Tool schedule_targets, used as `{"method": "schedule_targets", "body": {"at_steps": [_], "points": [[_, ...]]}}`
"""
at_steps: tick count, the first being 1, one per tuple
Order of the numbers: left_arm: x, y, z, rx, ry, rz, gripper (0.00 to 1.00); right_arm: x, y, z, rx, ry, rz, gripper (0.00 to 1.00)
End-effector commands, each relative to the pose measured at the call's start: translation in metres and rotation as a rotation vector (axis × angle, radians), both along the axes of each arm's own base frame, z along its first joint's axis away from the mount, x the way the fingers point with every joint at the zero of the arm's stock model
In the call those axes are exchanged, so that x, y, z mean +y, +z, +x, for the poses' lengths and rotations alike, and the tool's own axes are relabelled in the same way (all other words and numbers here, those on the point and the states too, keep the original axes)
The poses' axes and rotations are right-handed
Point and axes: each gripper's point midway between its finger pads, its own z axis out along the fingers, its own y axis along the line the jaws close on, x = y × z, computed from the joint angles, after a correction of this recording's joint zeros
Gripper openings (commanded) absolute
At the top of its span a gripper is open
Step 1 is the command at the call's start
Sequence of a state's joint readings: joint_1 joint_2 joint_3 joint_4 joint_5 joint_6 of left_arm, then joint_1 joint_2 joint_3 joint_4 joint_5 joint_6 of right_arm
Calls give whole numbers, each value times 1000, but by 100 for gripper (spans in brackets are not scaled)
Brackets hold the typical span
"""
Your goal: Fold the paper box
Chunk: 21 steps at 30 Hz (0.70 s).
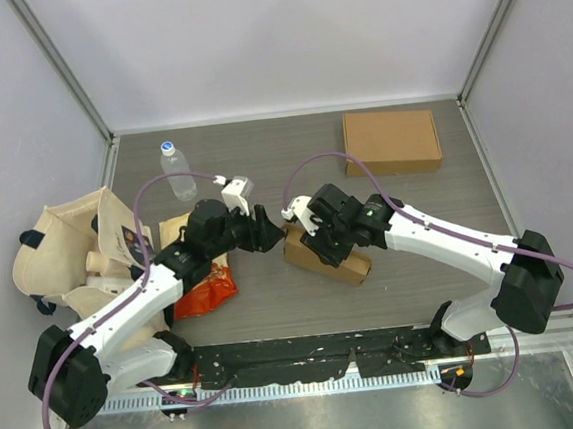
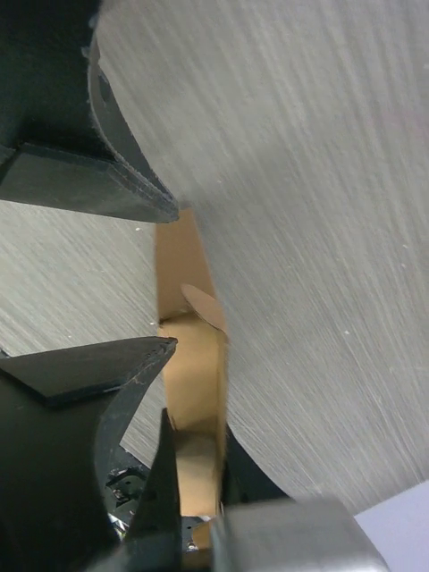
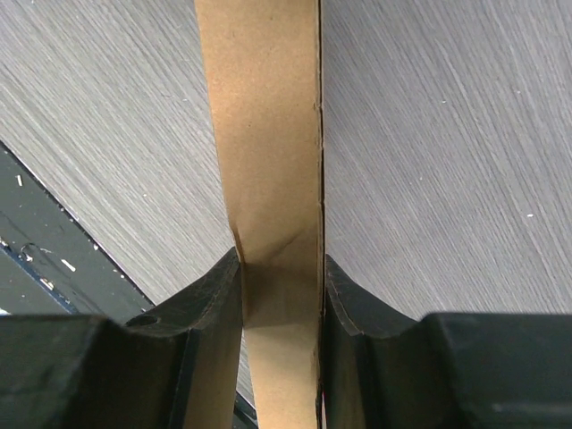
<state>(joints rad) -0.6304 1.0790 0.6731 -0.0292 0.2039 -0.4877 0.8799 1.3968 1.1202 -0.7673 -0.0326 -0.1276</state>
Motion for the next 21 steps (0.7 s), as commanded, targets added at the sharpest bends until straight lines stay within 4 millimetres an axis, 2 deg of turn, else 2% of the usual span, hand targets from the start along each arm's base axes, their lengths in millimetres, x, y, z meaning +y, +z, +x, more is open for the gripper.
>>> {"method": "schedule_targets", "body": {"at_steps": [1, 5, 8, 17, 21], "points": [[-21, 59, 17, -211, -102, -47, 56, 0, -8, -18, 96, 24, -2, 33], [-21, 56, 25, -207, -113, 26, 54, 1, -6, -17, 94, 23, 2, 33], [-20, 58, 27, -224, -126, 45, 47, 1, -3, -16, 87, 21, 7, 33], [-27, 38, 5, -131, -249, 60, 40, -1, 2, -12, 67, 12, 16, 32], [-32, 35, -1, -108, -287, 36, 44, -1, 2, -12, 66, 10, 15, 32]]}}
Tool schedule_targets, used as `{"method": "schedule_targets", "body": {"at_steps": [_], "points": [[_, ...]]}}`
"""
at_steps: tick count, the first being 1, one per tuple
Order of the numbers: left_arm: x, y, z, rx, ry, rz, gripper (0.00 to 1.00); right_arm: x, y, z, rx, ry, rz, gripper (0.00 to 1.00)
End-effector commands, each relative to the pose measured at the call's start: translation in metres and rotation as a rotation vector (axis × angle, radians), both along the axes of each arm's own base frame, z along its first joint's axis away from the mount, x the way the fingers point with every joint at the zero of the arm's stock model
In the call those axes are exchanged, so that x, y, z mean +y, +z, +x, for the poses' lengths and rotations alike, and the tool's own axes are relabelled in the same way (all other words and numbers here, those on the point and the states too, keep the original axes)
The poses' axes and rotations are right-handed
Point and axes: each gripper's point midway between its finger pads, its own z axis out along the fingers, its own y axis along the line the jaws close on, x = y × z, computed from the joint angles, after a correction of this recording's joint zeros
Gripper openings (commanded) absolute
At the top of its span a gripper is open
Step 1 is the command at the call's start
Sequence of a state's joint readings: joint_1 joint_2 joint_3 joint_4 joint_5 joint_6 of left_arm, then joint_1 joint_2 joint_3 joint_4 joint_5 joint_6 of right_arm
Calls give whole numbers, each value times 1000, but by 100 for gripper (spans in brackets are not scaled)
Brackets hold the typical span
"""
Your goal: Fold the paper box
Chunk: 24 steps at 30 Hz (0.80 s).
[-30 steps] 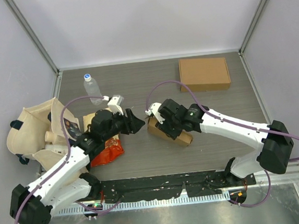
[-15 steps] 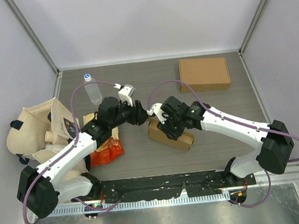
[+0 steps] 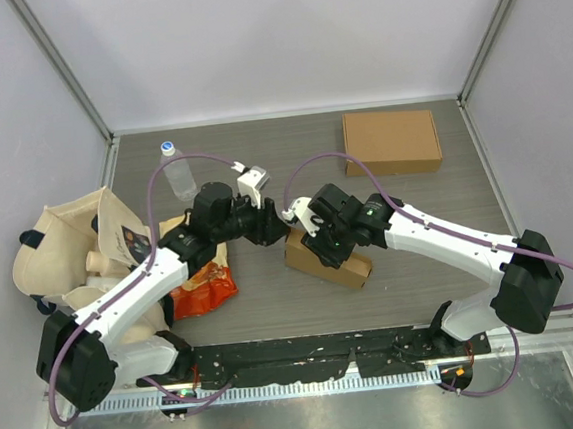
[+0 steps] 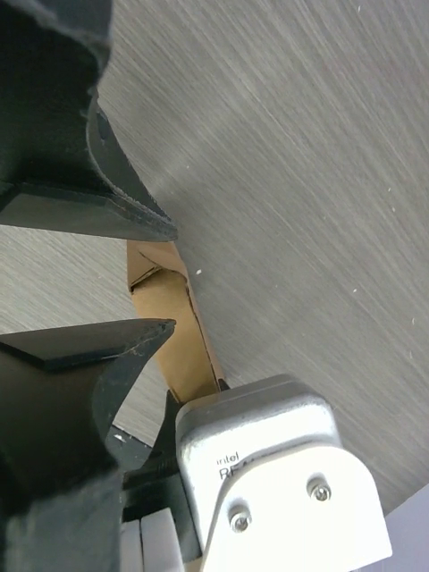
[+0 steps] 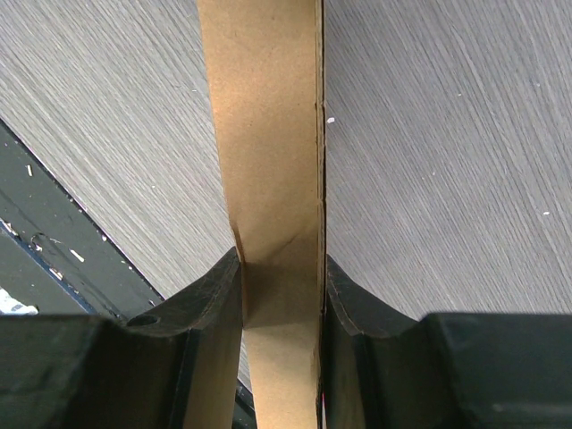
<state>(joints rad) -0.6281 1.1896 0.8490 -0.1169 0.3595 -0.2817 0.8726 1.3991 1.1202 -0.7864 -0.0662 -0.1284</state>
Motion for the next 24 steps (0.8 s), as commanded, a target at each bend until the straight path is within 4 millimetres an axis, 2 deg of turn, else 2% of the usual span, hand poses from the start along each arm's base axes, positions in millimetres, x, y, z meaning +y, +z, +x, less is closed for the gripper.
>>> {"method": "schedule_targets", "body": {"at_steps": [1, 9, 13, 17, 24], "points": [[-8, 8, -3, -7, -60, -28, 44, 1, 5, -6, 32, 0, 18, 32], [-16, 6, 4, 10, -71, -23, 31, 0, 5, -7, 34, 1, 18, 32], [-14, 6, 8, 1, -44, -25, 19, 1, 4, -7, 37, 3, 20, 31], [-13, 14, 9, -17, -24, -40, 7, 3, 2, -6, 42, 3, 15, 29], [-17, 12, 2, 10, 6, -54, 0, 9, 4, 2, 21, -20, 35, 29]]}}
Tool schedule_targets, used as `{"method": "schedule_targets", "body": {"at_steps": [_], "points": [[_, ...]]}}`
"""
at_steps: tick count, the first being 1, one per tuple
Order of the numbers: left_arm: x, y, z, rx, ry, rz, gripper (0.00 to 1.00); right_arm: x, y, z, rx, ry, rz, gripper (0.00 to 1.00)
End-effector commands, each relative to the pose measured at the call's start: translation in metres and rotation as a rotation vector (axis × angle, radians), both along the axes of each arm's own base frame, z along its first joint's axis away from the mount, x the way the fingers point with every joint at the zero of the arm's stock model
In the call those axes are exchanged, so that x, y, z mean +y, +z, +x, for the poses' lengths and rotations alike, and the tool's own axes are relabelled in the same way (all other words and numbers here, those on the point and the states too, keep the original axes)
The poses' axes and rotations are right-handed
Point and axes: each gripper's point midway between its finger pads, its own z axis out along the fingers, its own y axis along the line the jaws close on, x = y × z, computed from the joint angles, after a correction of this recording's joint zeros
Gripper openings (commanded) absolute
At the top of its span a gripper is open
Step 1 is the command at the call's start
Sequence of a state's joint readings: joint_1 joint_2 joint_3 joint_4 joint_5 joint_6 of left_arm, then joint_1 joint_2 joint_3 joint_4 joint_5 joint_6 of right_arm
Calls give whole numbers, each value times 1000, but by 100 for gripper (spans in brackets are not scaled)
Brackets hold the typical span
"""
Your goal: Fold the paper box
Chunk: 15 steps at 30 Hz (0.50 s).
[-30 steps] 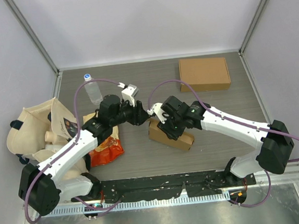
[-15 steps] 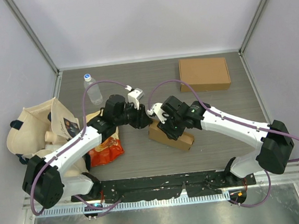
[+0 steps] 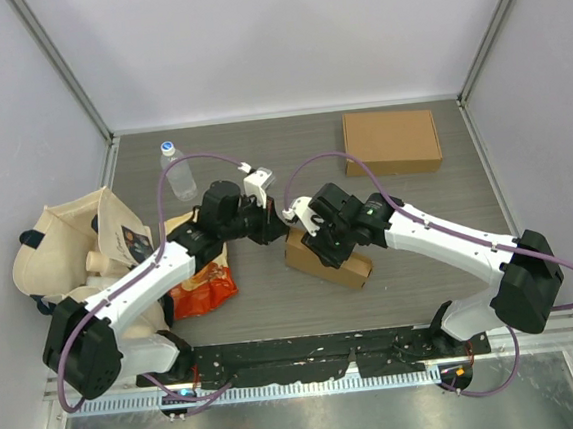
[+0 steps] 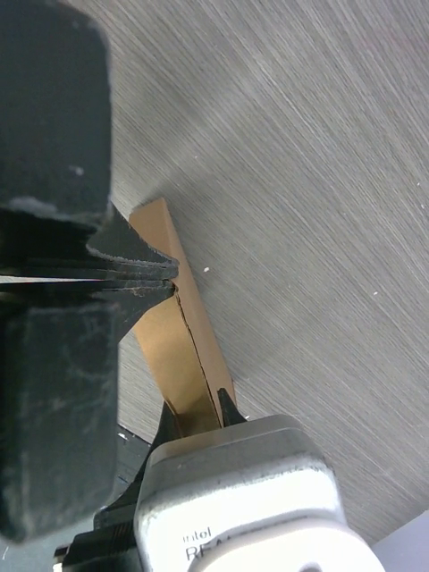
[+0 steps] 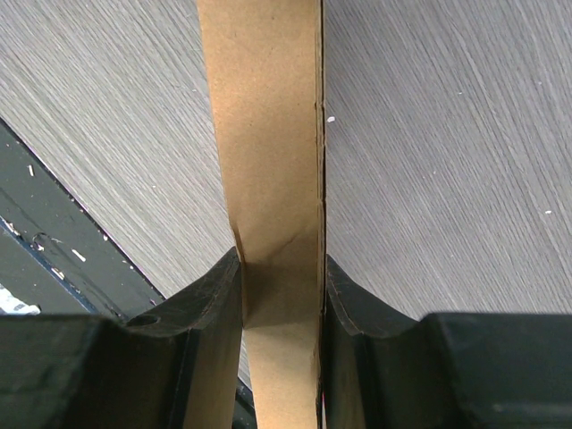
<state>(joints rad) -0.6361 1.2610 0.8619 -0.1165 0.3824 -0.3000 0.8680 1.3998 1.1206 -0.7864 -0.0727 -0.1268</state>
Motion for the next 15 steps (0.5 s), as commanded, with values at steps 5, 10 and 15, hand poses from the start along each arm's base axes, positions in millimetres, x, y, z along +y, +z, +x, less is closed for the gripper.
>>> {"method": "schedule_targets", "body": {"at_steps": [5, 10, 15], "points": [[-8, 29, 3, -75, 144, -50, 0, 9, 7, 16, -40, -70, 19, 31], [4, 20, 2, -103, 281, -54, 0, 10, 10, 28, -92, -101, 22, 34], [11, 11, 2, -103, 364, -93, 0, 14, 9, 31, -100, -89, 32, 36]]}}
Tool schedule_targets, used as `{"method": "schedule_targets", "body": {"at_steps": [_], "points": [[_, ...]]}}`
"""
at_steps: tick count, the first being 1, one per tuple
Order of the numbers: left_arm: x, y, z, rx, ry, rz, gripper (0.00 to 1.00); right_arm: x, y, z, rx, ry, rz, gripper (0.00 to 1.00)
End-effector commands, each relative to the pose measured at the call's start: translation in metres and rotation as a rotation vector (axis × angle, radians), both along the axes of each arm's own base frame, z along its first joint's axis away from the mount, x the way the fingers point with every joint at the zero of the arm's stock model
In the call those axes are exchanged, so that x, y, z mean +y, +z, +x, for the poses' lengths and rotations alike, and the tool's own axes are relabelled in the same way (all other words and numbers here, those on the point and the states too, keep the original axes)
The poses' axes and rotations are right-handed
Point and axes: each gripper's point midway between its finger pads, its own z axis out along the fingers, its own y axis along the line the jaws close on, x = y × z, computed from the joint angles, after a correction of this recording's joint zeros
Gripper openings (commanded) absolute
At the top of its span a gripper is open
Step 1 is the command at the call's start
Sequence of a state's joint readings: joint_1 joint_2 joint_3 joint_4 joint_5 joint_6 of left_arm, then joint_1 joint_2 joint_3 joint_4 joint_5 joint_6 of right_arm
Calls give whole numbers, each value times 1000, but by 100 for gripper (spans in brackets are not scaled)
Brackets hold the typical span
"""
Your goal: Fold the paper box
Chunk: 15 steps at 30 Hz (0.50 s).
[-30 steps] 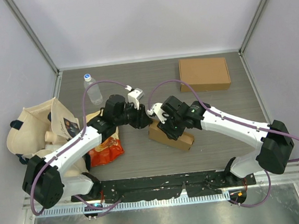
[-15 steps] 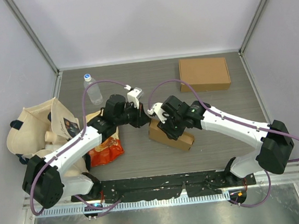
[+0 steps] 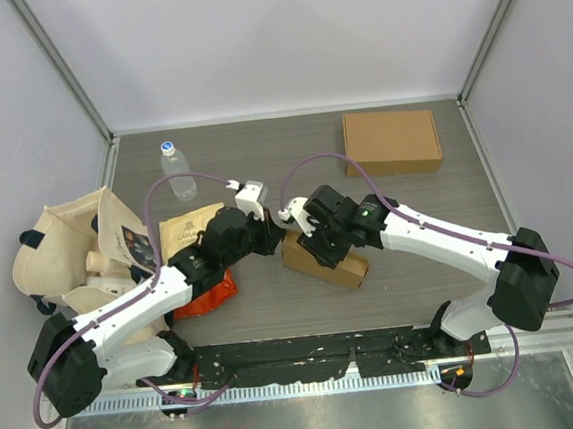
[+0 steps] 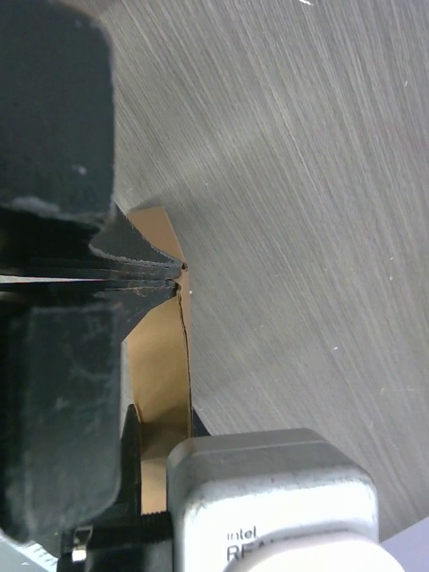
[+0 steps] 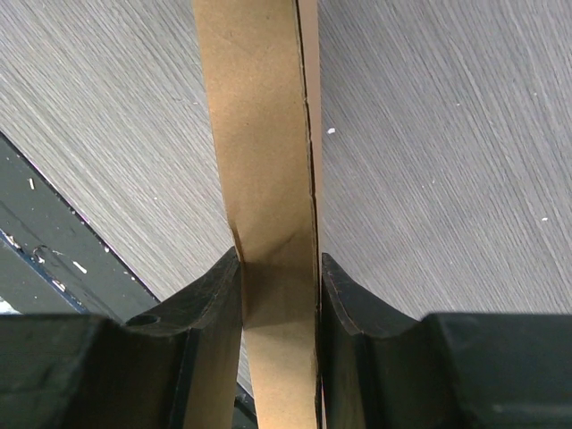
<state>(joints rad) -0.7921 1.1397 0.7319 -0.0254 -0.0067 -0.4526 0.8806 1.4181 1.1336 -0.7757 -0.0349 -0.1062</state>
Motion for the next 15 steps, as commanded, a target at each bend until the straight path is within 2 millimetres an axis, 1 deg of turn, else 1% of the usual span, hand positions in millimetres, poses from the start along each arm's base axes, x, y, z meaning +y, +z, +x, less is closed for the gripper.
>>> {"method": "schedule_targets", "body": {"at_steps": [1, 2, 7, 9, 11, 15], "points": [[1, 15, 5, -44, 102, -97, 0, 13, 8, 26, -78, -61, 47, 36], [4, 14, 7, -46, 137, -97, 0, 14, 8, 27, -80, -62, 49, 37], [-1, 8, 5, -13, 176, -124, 0, 18, 9, 30, -87, -69, 64, 38], [3, 8, 5, -16, 213, -122, 0, 18, 9, 32, -94, -74, 64, 38], [8, 3, 3, -9, 242, -114, 0, 18, 12, 31, -97, -73, 71, 38], [12, -6, 1, -16, 246, -72, 0, 19, 13, 32, -105, -70, 82, 38]]}}
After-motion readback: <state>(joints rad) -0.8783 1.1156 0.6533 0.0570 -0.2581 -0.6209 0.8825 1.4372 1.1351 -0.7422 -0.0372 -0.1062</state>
